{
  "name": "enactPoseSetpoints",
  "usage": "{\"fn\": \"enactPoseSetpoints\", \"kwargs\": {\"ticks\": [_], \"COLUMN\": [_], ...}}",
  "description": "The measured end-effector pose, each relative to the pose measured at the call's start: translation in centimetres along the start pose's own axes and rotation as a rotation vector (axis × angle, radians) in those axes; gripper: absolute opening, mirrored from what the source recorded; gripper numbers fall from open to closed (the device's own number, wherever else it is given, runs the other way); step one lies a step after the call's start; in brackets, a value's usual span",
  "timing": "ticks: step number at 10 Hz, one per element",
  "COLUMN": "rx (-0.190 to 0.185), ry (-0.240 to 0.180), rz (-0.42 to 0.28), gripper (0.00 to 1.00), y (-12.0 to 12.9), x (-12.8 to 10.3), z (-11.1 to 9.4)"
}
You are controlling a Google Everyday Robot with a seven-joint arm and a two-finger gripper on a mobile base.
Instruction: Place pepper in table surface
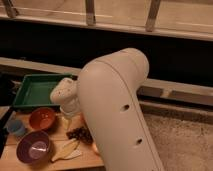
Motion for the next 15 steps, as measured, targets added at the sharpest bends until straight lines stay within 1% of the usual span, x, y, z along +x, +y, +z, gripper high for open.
{"fn": "enactPoseSetpoints", "kwargs": {"ticks": [2,3,4,5,6,8,9,11,13,15], "rx": [0.006,0.002,-0.007,-0.033,-0.049,-0.075,-0.086,-0.102,-0.120,-0.134], "ry": [0.021,0.029,0.034,0.035,0.036,0.018,0.003,-0.029,-0.060,-0.076], "rz": [0.051,0.076,0.091,0.111,0.121,0.128,0.116,0.097,0.093,0.085], "gripper": [0.80,0.80,0.80,0.80,0.80,0.80,0.80,0.80,0.80,0.80], "y": [-1.7,-2.3,-2.5,-2.4,-2.4,-2.2,-1.8,-1.2,-0.9,-0.5], "x": [0.9,1.4,1.7,2.0,2.3,2.3,2.0,1.2,0.9,0.5], "z": [0.6,1.0,1.4,2.4,2.9,3.2,3.1,2.7,2.2,2.1]}}
